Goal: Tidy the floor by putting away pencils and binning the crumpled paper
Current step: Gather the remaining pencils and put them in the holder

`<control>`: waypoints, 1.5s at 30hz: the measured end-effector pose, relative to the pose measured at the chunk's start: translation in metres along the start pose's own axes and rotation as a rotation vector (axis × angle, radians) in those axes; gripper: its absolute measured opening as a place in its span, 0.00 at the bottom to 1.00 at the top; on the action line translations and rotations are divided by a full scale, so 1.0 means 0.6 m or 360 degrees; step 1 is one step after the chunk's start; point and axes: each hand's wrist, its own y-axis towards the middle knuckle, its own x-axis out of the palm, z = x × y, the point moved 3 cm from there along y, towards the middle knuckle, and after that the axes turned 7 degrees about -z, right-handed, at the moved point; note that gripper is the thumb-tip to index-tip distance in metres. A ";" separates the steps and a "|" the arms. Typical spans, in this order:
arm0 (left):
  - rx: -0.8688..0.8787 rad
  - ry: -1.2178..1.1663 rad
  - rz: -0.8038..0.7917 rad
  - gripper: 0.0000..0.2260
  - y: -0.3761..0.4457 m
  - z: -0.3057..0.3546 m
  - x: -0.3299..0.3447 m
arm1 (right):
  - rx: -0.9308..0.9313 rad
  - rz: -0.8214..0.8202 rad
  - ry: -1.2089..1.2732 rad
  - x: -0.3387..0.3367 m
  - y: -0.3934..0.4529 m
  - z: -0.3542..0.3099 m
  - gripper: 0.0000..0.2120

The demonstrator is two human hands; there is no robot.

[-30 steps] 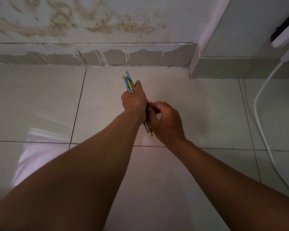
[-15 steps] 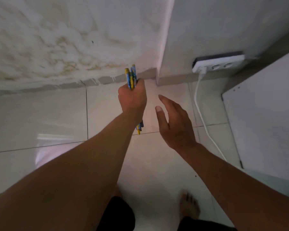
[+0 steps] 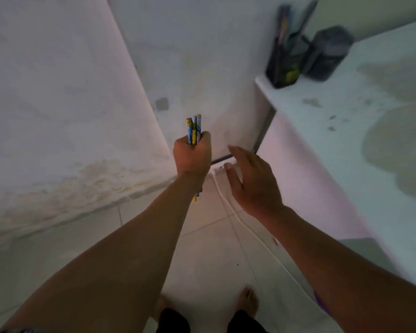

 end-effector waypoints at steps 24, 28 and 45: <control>0.0417 -0.0480 -0.0198 0.15 0.068 0.423 0.291 | 0.0291 0.0002 0.0015 -0.379 0.166 0.119 0.31; 0.0414 -0.0437 -0.0249 0.18 0.107 0.421 0.335 | 0.0427 -0.0165 0.0072 -0.376 0.220 0.170 0.39; 0.0404 -0.0269 0.0258 0.20 0.245 0.375 0.465 | 0.0364 -0.0252 0.0813 -0.260 0.378 0.319 0.50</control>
